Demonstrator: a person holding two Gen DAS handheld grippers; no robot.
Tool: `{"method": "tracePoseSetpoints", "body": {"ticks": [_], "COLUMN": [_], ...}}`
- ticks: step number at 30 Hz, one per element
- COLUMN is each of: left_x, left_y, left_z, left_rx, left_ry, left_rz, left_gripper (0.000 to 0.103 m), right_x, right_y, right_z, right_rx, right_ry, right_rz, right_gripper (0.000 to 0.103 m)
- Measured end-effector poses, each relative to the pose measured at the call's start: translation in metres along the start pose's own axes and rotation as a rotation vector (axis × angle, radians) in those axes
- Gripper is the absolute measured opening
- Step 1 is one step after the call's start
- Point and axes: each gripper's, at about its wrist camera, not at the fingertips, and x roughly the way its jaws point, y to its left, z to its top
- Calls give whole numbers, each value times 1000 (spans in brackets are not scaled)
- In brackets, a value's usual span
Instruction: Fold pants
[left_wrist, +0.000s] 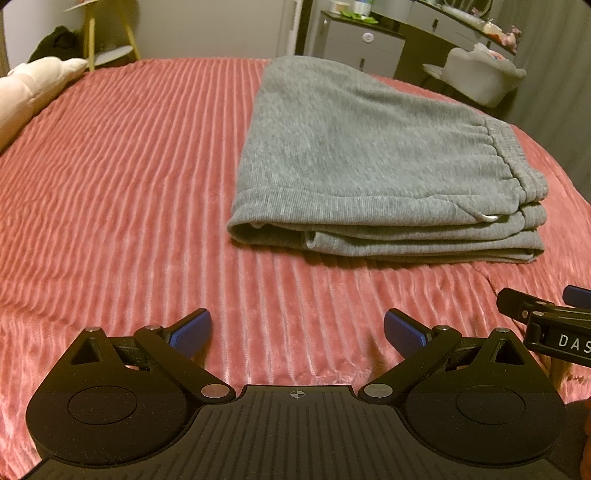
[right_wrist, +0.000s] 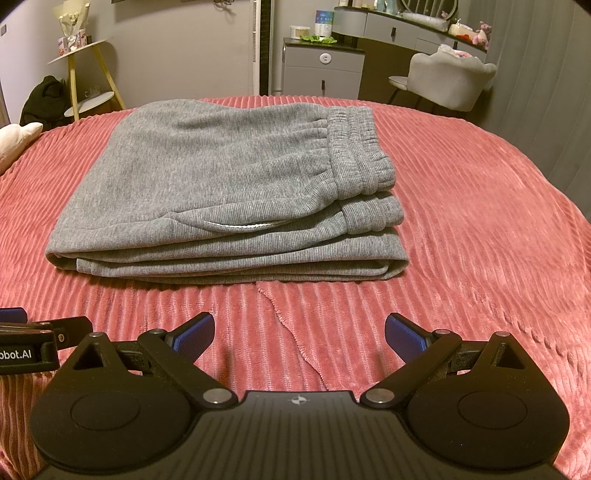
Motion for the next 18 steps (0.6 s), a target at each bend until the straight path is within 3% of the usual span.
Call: {"method": "tracePoseSetpoints", "body": {"ticks": [18], "left_x": [0], "left_y": [0], "left_z": [0], "left_rx": [-12], "left_ry": [3], "left_rz": [-1], "left_gripper": [102], "right_x": [0], "right_y": [0], "right_z": [0], "right_rx": [0], "right_ry": [0], "right_rz": [0], "right_gripper": [99]}}
